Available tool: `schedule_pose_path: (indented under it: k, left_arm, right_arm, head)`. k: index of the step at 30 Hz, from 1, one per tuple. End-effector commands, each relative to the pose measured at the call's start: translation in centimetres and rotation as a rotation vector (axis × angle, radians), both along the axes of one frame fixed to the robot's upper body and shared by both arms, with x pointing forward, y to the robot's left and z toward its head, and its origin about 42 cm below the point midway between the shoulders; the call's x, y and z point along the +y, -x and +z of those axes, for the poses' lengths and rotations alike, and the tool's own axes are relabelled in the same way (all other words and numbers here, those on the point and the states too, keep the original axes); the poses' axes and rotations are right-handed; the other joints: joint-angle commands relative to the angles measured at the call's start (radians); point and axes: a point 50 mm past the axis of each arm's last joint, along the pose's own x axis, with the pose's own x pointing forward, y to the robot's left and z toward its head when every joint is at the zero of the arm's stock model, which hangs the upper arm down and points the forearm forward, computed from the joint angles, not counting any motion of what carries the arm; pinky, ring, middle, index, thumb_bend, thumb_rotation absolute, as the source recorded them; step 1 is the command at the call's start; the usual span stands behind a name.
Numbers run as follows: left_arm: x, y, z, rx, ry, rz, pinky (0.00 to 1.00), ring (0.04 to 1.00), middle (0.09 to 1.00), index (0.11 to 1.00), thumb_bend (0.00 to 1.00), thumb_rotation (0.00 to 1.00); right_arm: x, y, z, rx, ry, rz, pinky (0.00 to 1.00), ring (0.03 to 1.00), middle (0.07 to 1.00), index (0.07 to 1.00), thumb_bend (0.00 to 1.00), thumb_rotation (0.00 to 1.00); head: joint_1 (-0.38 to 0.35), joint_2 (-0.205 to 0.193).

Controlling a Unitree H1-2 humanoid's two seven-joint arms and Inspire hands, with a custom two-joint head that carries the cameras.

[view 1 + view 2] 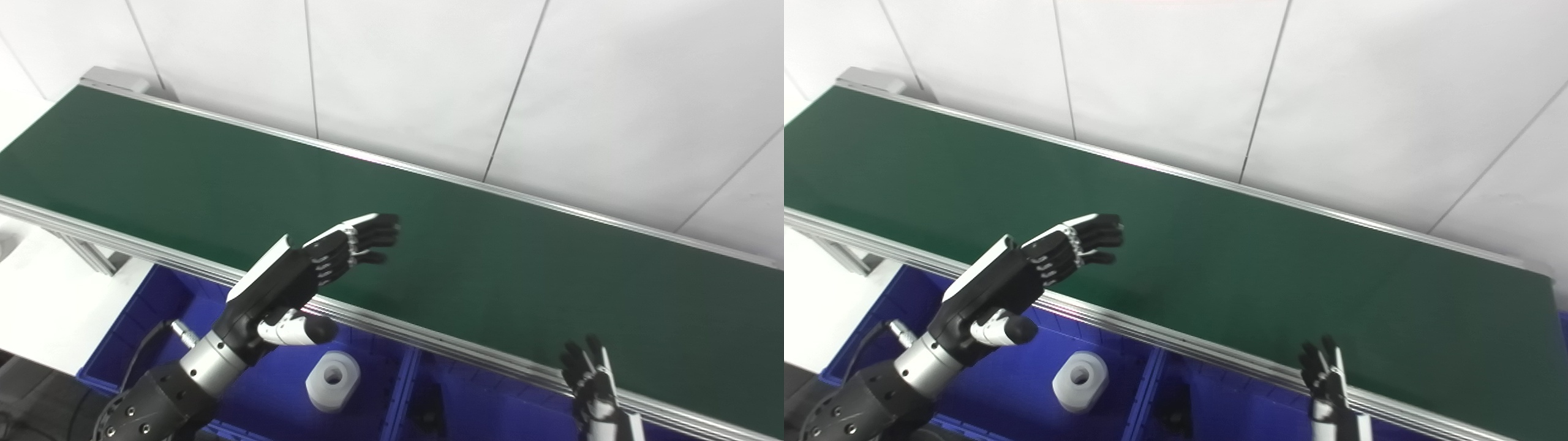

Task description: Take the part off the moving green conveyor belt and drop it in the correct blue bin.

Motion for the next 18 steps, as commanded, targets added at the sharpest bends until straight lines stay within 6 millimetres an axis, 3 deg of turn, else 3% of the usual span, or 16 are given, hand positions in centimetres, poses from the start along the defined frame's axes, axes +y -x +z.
schedule_pose_path:
  k: [1,6,10,18]
  left_arm:
    - [0.4,0.1,-0.3,0.002,-0.004,0.016,0.92,0.921,0.931,0.938,0.85,0.76]
    - [0.9,0.1,-1.9,0.067,-0.056,0.007,0.94,0.951,0.953,0.957,0.83,0.73]
    - [0.7,0.0,-2.1,0.092,-0.056,0.001,0.98,0.988,0.988,0.98,0.83,0.71]
    - [-1.3,0.7,-1.3,0.075,-0.03,0.115,0.94,0.977,0.992,0.972,0.82,0.75]
  right_arm:
    - [1.1,-0.3,1.1,-0.033,0.009,-0.007,0.9,0.903,0.9,0.98,0.84,1.0]
    - [3.4,-0.6,1.8,-0.039,0.011,-0.001,0.9,0.909,0.907,0.991,0.82,1.0]
    - [4.6,-1.0,2.3,-0.046,-0.01,-0.003,0.91,0.912,0.915,0.998,0.76,1.0]
    - [5.8,-1.2,3.1,-0.062,-0.034,-0.01,0.92,0.93,0.921,1.0,0.79,1.0]
  head:
    - [-0.046,0.009]
    - [-0.144,0.034]
    - [-0.176,0.057]
    - [-0.2,0.075]
